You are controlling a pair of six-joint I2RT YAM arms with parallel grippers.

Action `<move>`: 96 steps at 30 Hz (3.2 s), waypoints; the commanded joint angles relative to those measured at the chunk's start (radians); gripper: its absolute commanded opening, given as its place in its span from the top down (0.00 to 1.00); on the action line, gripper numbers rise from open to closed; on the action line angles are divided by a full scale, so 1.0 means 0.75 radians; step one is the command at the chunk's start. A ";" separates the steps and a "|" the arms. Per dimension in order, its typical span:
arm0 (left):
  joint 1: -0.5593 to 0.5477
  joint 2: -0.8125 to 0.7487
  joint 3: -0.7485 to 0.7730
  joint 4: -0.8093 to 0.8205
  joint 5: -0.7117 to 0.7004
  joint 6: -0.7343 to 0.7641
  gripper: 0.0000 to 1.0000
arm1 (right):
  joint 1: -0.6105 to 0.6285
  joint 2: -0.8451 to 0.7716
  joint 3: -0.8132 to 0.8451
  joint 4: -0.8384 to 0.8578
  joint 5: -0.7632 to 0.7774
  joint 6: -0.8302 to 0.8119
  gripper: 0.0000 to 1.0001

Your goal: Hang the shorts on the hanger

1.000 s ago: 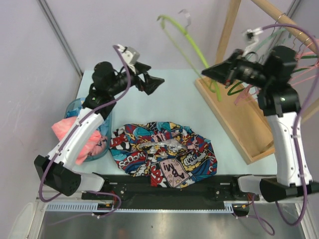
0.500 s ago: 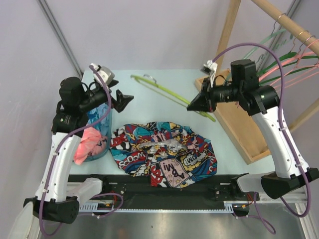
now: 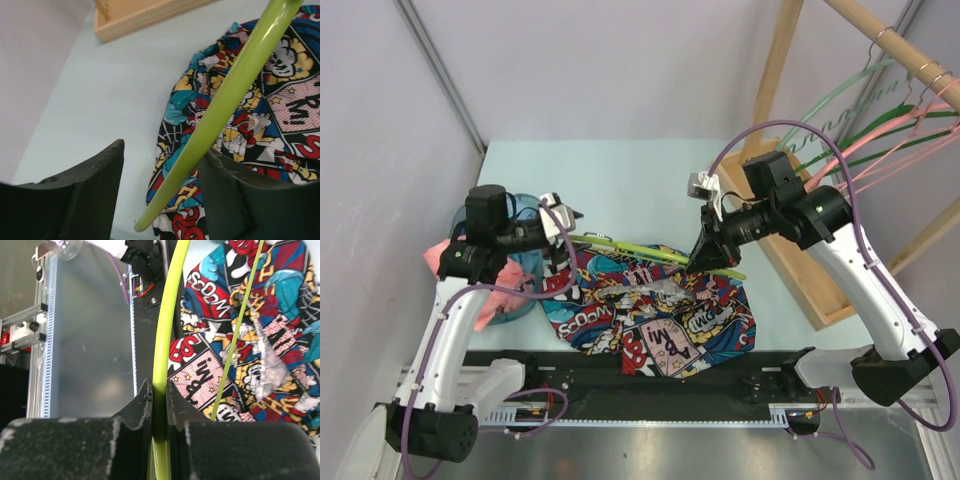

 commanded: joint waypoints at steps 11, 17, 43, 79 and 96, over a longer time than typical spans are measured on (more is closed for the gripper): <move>-0.018 0.078 -0.048 -0.038 0.153 0.109 1.00 | -0.006 -0.077 -0.132 0.189 0.220 0.123 0.45; -0.036 0.080 -0.093 0.072 0.090 0.013 1.00 | -0.057 0.117 0.090 0.016 0.354 0.114 0.23; -0.316 0.213 -0.070 0.216 -0.371 -0.106 1.00 | 0.093 0.575 0.436 0.108 0.221 -0.011 0.46; -0.171 0.121 -0.289 -0.153 -0.231 0.121 0.36 | -0.073 -0.153 -0.161 0.010 0.526 -0.373 1.00; -0.412 0.372 -0.463 0.170 -0.540 -0.151 0.42 | 0.056 -0.284 -0.325 0.120 0.651 -0.488 1.00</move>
